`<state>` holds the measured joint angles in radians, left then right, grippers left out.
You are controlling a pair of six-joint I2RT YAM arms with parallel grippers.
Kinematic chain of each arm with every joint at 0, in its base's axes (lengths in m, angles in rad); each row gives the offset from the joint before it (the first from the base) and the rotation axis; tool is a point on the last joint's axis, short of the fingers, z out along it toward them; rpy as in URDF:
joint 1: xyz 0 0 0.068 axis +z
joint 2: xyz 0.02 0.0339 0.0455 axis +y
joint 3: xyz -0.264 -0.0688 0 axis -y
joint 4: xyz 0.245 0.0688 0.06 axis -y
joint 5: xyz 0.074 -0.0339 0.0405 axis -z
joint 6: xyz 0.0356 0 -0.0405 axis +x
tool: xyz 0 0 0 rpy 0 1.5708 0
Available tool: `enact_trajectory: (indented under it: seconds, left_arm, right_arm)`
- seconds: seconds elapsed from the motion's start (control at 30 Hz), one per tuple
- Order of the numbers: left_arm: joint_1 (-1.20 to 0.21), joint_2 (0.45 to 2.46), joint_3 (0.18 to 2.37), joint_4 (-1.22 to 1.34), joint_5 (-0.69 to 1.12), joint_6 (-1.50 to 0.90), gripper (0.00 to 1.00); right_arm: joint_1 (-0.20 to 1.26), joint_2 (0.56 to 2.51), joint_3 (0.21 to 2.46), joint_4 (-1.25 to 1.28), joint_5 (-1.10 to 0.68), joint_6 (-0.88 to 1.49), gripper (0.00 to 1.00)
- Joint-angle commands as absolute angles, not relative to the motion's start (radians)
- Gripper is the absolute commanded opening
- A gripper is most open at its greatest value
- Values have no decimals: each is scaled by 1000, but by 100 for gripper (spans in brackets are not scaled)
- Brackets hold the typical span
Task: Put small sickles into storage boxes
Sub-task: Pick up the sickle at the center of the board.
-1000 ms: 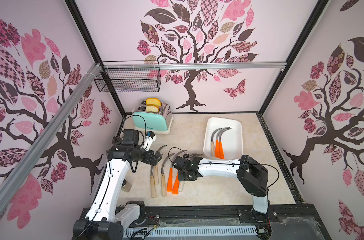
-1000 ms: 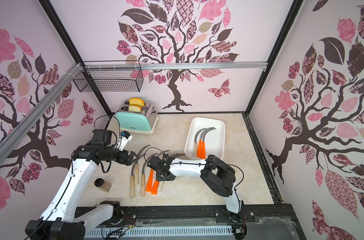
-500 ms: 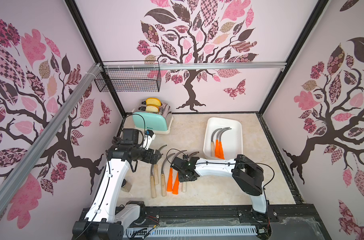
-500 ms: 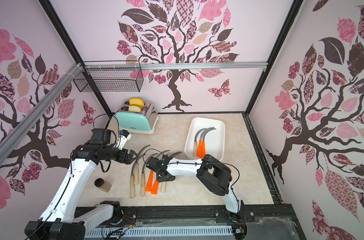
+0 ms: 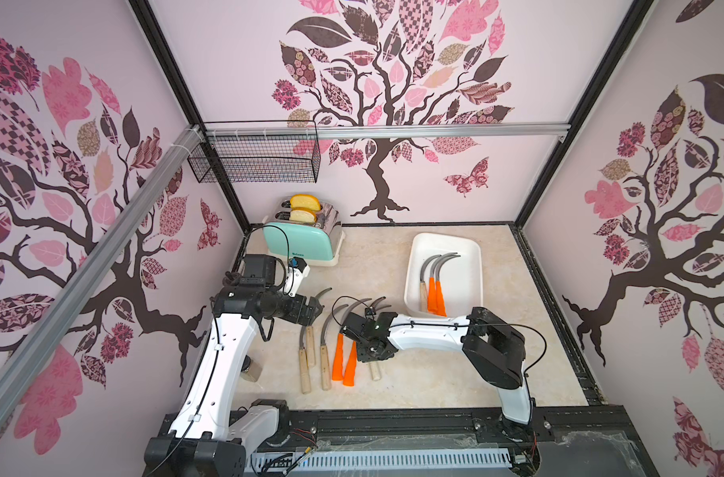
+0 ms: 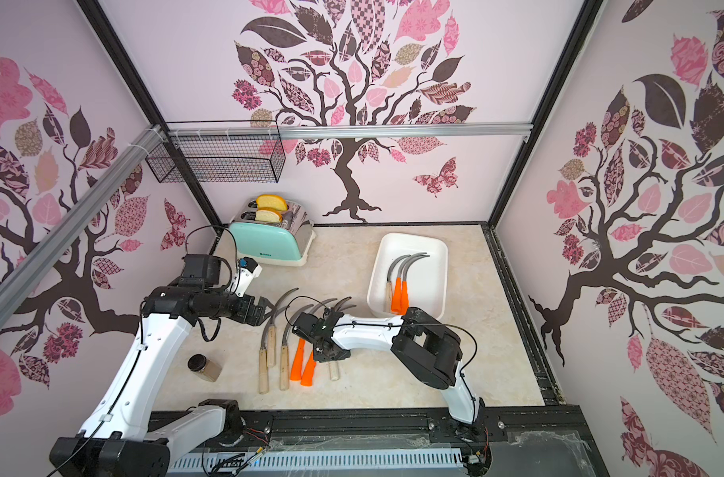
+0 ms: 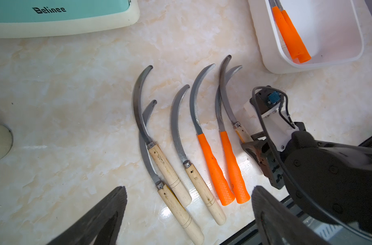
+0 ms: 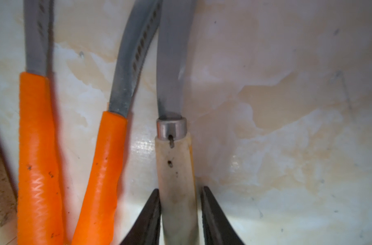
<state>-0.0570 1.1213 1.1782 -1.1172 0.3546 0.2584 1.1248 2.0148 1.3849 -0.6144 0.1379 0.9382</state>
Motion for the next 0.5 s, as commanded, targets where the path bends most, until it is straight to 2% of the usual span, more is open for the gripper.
enact_trajectory:
  seconds: [0.0,0.47]
  left_arm:
    - [-58,1147,1219,-1149,414,275,96]
    - [-59,1096,1158,-1237,556,463,96]
  right_arm:
    - [1128,2026,1353,-642,134,940,32]
    - [1121,2034,1342,-620,129,938,22]
